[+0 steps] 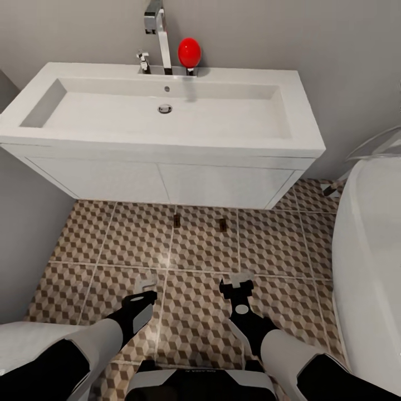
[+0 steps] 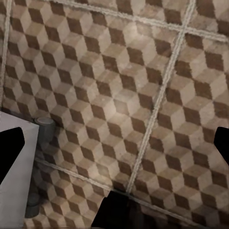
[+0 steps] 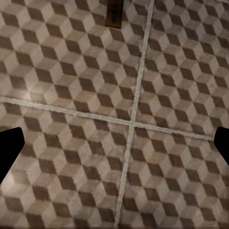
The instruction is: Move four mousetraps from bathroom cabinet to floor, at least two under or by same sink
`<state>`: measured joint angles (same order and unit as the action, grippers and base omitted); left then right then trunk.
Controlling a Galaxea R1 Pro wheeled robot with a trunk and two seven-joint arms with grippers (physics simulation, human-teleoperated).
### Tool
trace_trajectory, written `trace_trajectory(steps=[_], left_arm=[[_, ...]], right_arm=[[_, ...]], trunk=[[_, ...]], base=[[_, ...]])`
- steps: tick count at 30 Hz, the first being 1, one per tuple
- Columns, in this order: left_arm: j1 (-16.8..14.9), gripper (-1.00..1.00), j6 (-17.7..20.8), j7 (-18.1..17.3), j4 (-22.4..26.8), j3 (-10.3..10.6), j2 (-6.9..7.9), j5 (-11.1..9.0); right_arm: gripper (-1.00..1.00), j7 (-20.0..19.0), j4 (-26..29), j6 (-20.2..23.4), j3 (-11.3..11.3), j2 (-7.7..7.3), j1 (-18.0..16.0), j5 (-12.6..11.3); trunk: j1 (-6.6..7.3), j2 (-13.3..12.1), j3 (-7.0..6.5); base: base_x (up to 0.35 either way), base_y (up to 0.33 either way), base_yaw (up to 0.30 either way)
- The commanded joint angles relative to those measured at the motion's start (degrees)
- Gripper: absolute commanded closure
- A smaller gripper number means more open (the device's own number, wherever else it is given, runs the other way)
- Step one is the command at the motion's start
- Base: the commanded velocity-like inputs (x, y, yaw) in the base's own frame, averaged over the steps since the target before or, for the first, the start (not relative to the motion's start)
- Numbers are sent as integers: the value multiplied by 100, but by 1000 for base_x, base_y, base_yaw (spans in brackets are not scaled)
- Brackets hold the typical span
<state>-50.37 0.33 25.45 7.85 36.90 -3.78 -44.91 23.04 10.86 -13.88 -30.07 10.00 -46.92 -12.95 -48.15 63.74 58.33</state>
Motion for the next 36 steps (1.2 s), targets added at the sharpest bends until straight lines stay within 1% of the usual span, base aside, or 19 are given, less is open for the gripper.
trace_trajectory(steps=[1,18,24,36], left_arm=[[15,-100,3,30,8,49,1,-44],[127,-100,2,30,-33,46,11,-44],[253,-100,2,30,-43,50,39,-42],[517,-100,2,30,-48,54,61,-38]], right_arm=[[-100,23,-14,-29,-50,0,4,-60],[-100,27,-48,-36,-52,0,33,-58],[-100,25,-66,-36,-52,0,47,-71],[-100,15,-135,-36,-52,0,292,-65]], trunk=[[22,-39,-16],[396,-721,-321],[527,-962,-429],[791,-1443,-644]], base=[[0,0,0],[0,0,0],[0,0,0],[0,0,0]])
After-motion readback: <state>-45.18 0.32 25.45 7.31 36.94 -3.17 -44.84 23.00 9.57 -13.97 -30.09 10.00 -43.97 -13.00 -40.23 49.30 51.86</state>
